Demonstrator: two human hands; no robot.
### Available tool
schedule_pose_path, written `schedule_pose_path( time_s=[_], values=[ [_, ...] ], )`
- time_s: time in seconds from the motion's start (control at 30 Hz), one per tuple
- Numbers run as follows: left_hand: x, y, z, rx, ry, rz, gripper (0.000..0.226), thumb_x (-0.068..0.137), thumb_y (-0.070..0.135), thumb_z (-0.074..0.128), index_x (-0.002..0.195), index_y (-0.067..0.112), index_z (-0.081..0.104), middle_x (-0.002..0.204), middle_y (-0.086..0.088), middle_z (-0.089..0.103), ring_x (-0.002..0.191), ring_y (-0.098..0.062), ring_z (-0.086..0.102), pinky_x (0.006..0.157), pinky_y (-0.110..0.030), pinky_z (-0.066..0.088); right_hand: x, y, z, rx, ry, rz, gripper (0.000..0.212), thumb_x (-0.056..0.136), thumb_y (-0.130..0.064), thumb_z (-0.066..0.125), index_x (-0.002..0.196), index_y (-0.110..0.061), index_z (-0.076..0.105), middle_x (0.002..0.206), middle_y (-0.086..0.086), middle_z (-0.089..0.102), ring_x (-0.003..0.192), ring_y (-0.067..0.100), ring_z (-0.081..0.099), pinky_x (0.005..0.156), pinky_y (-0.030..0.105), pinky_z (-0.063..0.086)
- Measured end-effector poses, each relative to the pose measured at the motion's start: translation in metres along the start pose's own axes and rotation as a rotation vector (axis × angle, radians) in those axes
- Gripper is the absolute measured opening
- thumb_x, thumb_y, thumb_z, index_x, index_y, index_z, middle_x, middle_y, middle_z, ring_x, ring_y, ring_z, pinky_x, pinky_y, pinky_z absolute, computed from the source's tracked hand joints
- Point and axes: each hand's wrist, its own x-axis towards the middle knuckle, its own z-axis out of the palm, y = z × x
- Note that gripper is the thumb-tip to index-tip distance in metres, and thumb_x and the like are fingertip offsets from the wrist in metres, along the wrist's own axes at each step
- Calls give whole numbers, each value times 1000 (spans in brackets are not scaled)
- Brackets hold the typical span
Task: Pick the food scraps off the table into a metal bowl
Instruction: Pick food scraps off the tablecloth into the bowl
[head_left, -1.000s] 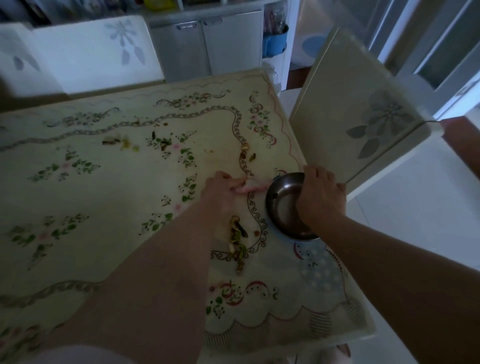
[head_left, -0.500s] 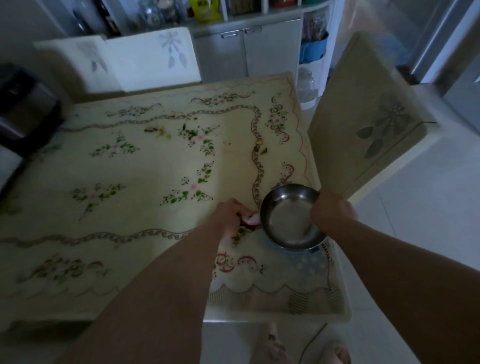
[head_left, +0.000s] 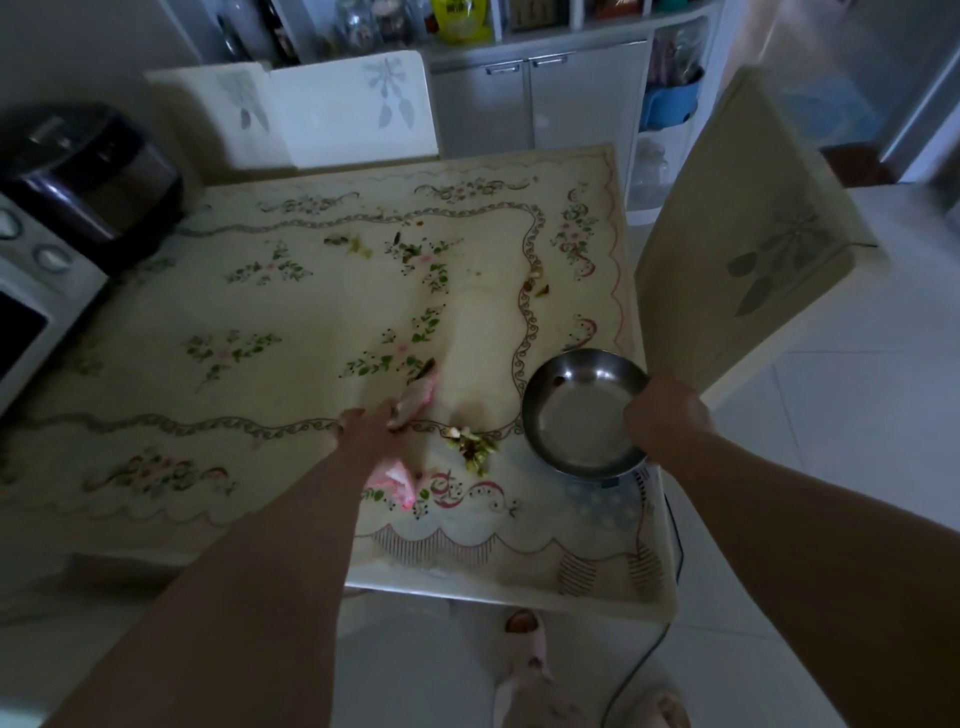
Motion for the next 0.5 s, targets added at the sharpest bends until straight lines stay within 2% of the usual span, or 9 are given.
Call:
schedule_pose_path(
  time_s=[0.03,0.1,0.17,0.23,0.3,0.33,0.4,0.5],
  values=[
    [1,-6,7,4,11,-25,119,63,30,88,151,36,8,150,-12,16,138,-37,21,110,-49,30,0,0,3,19,-3,10,32,94,-15,48,124,-4,49,116,17,61,105,33,63,86,40,53],
    [0,-8,12,5,124,-13,91,80,20,73,149,36,15,144,-15,22,133,-38,23,106,-52,33,0,0,9,68,-1,20,34,93,-16,49,125,-4,49,114,18,62,103,33,63,88,43,54],
    [0,-8,21,26,198,-4,75,88,13,60,148,32,21,140,-19,27,128,-40,29,102,-47,39,1,0,10,104,1,37,33,93,-14,50,124,-4,49,112,18,62,101,33,64,86,43,55],
    [-9,6,33,-138,222,30,63,90,12,58,145,26,32,135,-22,31,122,-40,38,99,-45,45,2,3,10,129,11,51,32,92,-14,51,122,-4,50,110,18,63,98,34,65,84,45,56],
    [-22,24,45,-365,256,114,49,92,16,56,140,20,46,129,-19,39,112,-34,47,97,-44,48,2,5,8,168,26,66,32,90,-14,52,121,-5,52,110,19,64,98,37,65,85,48,56],
    [-28,33,49,-429,274,168,45,93,16,53,138,19,51,126,-16,42,103,-26,51,93,-37,51,2,6,8,189,35,69,32,89,-14,52,120,-5,53,109,19,64,98,37,65,85,48,55],
    [-32,46,51,-500,329,220,37,95,12,46,128,19,59,116,-7,45,81,-13,49,72,-19,48,1,7,7,205,37,60,32,89,-14,52,119,-5,54,105,17,65,95,35,65,84,46,56],
    [-28,47,33,-649,518,172,29,97,14,41,112,21,65,112,-4,49,67,-9,48,54,-16,39,3,3,8,237,11,46,28,91,-14,52,119,-8,52,97,12,62,89,30,65,77,41,57]
  ],
)
